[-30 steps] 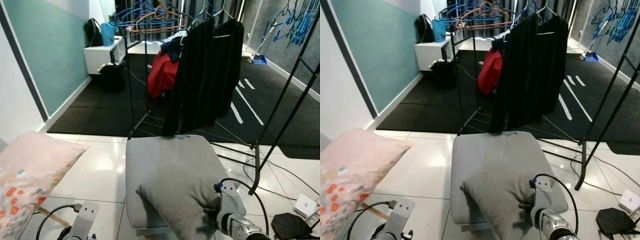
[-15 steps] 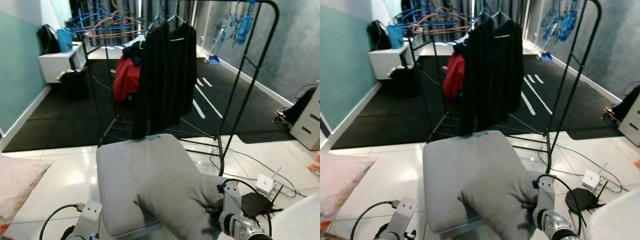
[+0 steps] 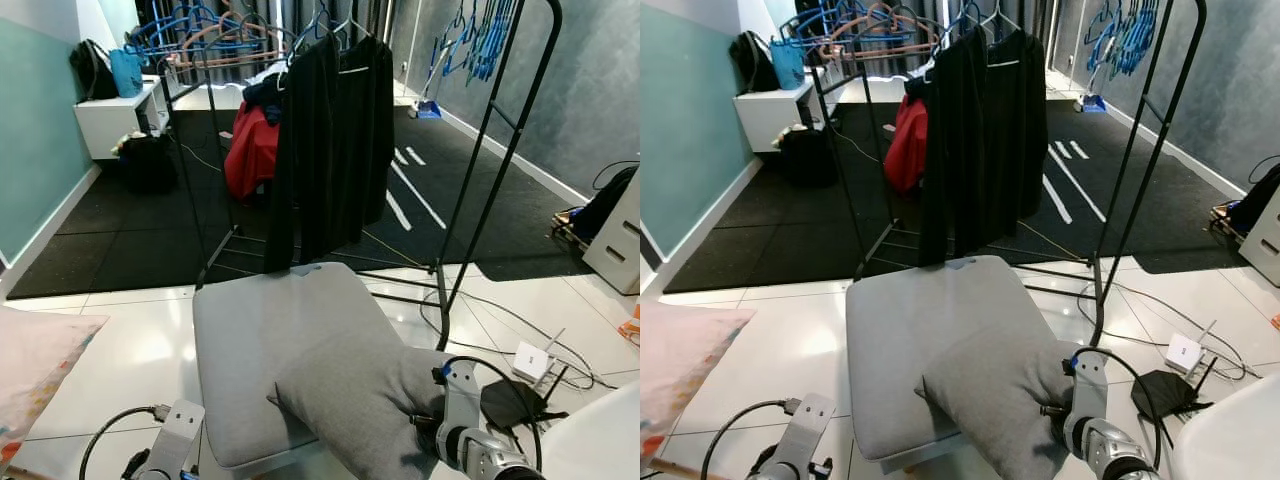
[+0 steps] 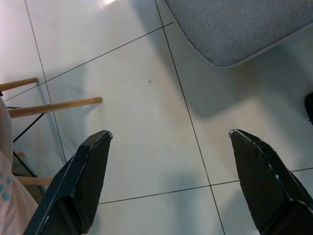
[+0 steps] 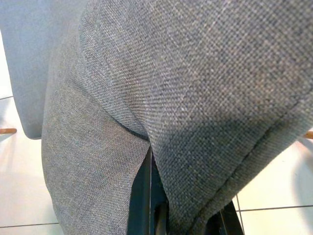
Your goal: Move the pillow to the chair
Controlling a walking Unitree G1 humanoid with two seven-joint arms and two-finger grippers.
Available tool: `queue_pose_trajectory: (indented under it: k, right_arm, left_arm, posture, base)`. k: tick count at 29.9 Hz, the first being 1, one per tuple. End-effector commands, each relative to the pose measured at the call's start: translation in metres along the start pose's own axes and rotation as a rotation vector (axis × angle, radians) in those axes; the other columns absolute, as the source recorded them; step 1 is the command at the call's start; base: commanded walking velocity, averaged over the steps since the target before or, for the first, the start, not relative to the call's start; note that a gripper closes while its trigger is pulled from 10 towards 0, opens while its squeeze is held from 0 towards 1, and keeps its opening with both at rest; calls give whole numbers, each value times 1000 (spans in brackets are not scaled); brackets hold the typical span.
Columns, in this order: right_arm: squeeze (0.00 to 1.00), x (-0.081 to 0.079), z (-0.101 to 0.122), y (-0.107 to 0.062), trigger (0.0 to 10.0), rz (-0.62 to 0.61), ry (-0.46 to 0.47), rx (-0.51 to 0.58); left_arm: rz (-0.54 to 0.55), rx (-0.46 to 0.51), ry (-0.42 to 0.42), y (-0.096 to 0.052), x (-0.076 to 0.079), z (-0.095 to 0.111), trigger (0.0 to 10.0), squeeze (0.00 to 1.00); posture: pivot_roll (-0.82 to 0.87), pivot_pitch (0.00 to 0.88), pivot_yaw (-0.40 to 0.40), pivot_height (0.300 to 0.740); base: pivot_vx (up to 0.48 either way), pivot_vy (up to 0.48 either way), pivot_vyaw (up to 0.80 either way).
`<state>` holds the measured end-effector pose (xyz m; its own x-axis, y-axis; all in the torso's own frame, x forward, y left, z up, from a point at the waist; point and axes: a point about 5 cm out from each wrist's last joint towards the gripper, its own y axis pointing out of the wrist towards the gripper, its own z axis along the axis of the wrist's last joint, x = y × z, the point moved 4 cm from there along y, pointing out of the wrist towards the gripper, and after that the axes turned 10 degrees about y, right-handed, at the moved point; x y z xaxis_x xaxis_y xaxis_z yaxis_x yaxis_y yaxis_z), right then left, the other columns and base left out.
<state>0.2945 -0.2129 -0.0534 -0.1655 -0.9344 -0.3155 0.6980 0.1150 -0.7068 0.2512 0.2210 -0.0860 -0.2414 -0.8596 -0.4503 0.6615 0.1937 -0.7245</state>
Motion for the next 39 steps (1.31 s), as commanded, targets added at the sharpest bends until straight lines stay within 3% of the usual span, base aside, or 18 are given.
queue_pose_trajectory:
  k: [1, 4, 39]
  right_arm:
    - [0, -7, 13, 1, 10000, 21, 4, 50]
    - [0, -4, 14, 1, 10000, -2, 5, 53]
    - [0, -3, 15, 1, 10000, -13, 40, 57]
  left_arm:
    - [-5, -12, 0, 0, 1, -3, 10000, 0]
    - [-5, -12, 0, 0, 1, -4, 10000, 0]
    - [-7, -16, 8, -2, -1, -11, 10000, 0]
  posture:
    - [-112, 15, -56, 740]
    - [-112, 15, -56, 740]
    - [-111, 8, -57, 740]
  base:
    - [0, 0, 0]
    - [0, 0, 0]
    - [0, 0, -788]
